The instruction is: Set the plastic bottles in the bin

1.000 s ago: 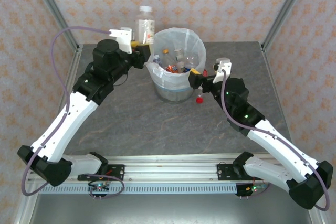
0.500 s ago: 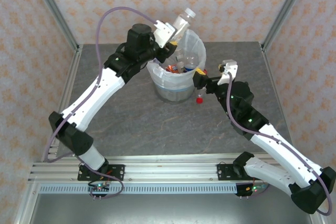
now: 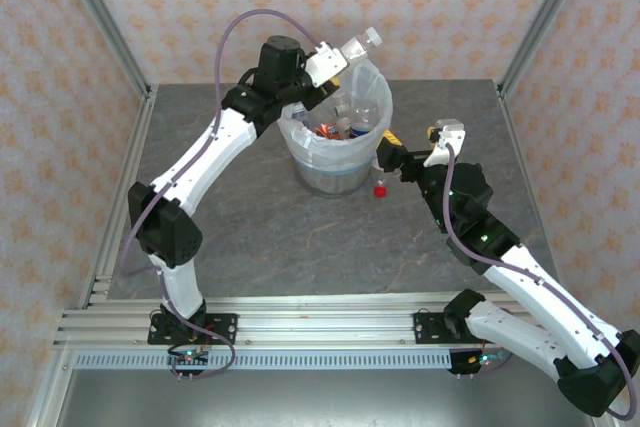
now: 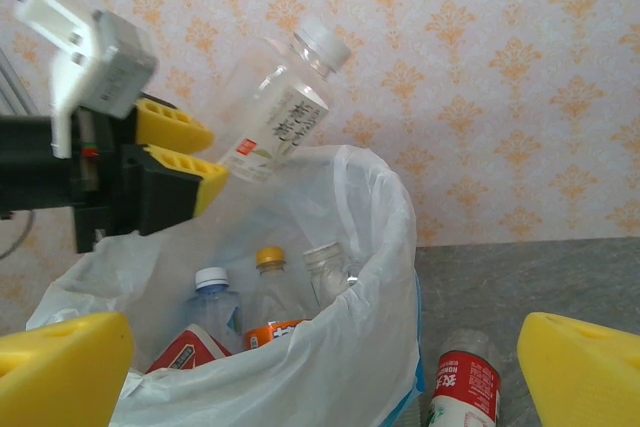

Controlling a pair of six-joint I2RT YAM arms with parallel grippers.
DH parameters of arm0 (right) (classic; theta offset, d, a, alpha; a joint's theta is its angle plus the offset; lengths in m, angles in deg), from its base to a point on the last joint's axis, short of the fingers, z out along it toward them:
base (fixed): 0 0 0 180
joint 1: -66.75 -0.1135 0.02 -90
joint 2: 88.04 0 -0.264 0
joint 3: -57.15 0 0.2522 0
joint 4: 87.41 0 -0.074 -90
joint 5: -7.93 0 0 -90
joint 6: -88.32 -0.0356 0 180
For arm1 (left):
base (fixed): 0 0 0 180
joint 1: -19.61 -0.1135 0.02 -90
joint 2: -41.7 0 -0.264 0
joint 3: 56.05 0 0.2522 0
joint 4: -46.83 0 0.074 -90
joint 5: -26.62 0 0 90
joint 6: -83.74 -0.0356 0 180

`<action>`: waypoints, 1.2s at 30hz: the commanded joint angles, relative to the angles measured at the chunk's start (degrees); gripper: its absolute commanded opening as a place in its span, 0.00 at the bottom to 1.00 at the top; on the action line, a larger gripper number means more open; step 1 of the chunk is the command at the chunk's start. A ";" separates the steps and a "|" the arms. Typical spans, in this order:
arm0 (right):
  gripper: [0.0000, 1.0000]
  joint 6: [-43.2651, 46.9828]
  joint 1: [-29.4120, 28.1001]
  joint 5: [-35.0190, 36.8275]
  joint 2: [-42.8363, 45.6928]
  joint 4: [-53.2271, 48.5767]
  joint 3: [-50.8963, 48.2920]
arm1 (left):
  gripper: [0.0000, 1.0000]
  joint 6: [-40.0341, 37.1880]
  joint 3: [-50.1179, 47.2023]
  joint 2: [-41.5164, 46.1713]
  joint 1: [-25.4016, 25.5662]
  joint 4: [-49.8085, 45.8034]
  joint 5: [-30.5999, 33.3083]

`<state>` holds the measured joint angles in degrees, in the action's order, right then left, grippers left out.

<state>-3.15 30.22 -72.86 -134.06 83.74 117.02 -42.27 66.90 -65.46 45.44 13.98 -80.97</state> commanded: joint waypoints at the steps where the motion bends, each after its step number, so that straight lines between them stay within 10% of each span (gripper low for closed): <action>1: 0.99 -0.57 0.29 1.07 0.36 -0.65 0.04 | 0.27 1.97 3.57 -4.24 -2.04 4.01 -4.92; 5: 0.99 -0.13 0.28 1.61 0.40 -1.68 0.43 | 0.47 1.56 2.49 -2.69 -2.77 2.74 -8.78; 8: 0.99 0.06 0.30 2.03 0.31 -1.59 0.22 | 0.99 1.63 -4.41 2.78 -3.14 9.21 -9.17; 18: 0.99 0.15 0.31 2.04 -1.74 -0.62 0.25 | 1.00 10.07 -12.52 8.70 -5.17 19.09 -10.19; 36: 0.99 -11.65 8.42 -0.92 -8.55 -13.22 6.07 | 1.00 40.00 -23.50 22.06 -5.17 21.21 11.51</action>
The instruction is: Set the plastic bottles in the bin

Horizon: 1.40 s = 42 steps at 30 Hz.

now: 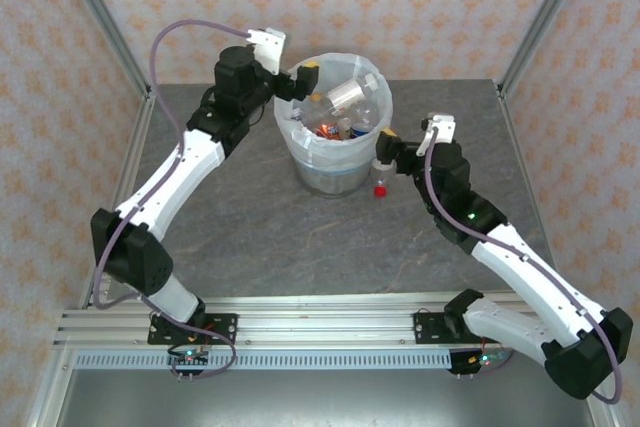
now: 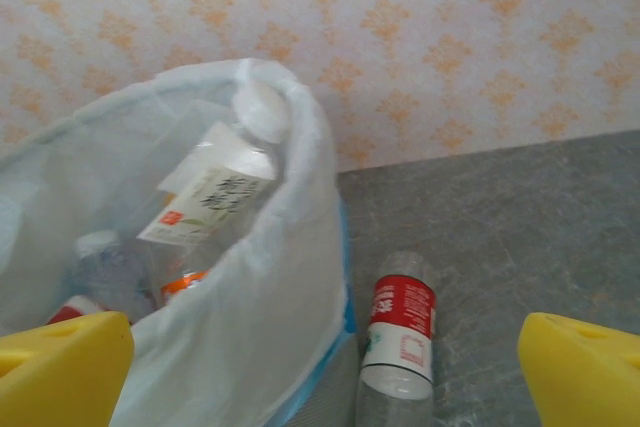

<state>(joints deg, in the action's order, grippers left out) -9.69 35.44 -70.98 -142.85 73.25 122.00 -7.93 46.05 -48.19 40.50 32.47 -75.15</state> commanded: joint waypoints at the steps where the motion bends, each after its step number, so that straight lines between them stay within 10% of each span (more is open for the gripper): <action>1: 0.99 -6.64 5.48 -5.40 0.36 -2.61 0.49 | 1.00 6.34 -4.52 6.37 -0.25 2.99 6.36; 12: 0.99 -15.43 24.11 -27.76 -9.30 -5.77 1.18 | 1.00 15.28 -22.42 21.09 -0.25 3.60 16.62; 42: 0.91 -10.59 25.16 -44.02 -55.84 -20.09 29.89 | 1.00 24.99 -42.97 39.53 -1.09 -10.12 35.13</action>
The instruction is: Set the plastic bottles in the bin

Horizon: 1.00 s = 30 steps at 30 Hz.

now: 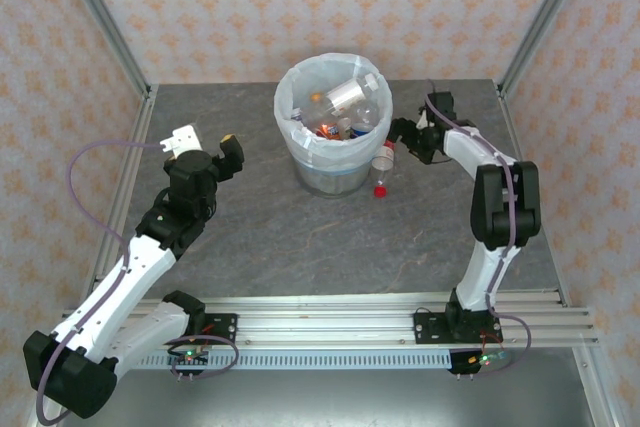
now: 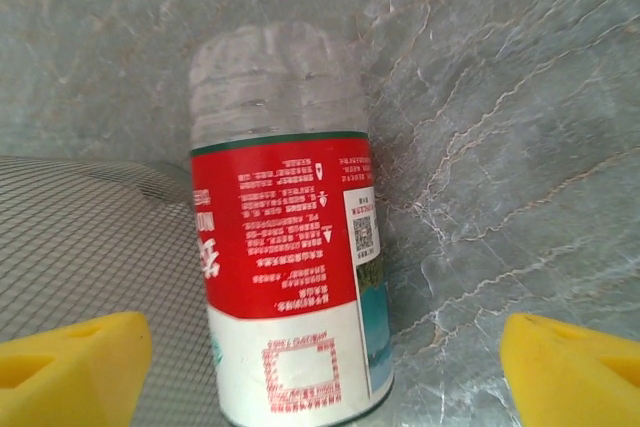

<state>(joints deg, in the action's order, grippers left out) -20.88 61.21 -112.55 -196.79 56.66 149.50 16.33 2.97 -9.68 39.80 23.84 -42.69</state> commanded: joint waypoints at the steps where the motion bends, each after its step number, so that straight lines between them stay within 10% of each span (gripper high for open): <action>1: 0.91 -0.23 -0.68 -4.48 -2.89 -2.75 2.58 | 1.00 0.74 0.13 1.00 -0.40 -1.65 2.82; 30: 0.97 -4.66 -5.25 21.99 -8.06 -13.29 6.73 | 1.00 2.13 0.97 -2.50 -0.50 -2.97 4.57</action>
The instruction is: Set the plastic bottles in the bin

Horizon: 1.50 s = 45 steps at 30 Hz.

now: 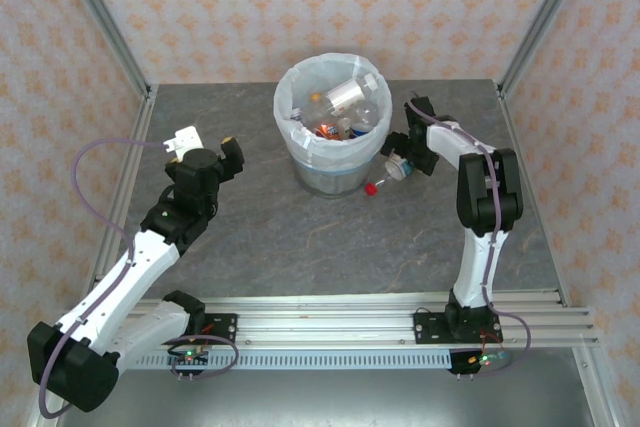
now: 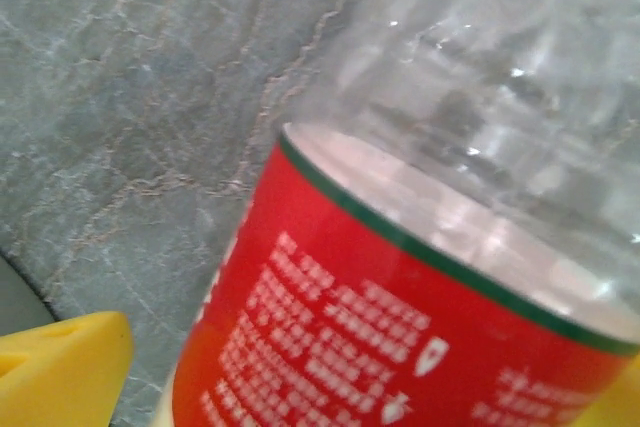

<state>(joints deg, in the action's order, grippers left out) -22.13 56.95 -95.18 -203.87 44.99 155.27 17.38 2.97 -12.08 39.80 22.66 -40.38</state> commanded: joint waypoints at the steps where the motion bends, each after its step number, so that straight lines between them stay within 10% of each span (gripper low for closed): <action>1: 0.94 -4.07 -0.92 4.60 -0.94 -0.92 0.73 | 1.00 1.06 1.06 -0.10 -0.50 -1.96 2.37; 20: 0.75 -12.93 -2.94 10.01 -3.15 3.75 0.71 | 1.00 0.46 0.70 0.08 -0.62 -2.50 3.88; 24: 0.59 -12.39 -2.90 11.56 -0.11 6.59 -1.77 | 1.00 0.17 1.05 0.09 -0.67 -2.55 3.77; 45: 0.53 -8.20 -2.94 20.42 24.93 29.53 -25.17 | 1.00 1.50 0.42 0.69 -1.19 -2.19 4.05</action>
<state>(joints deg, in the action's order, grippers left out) -32.16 54.13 -79.02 -183.07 68.09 132.34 17.86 2.97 -12.08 39.06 21.63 -38.85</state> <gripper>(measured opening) 0.537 0.999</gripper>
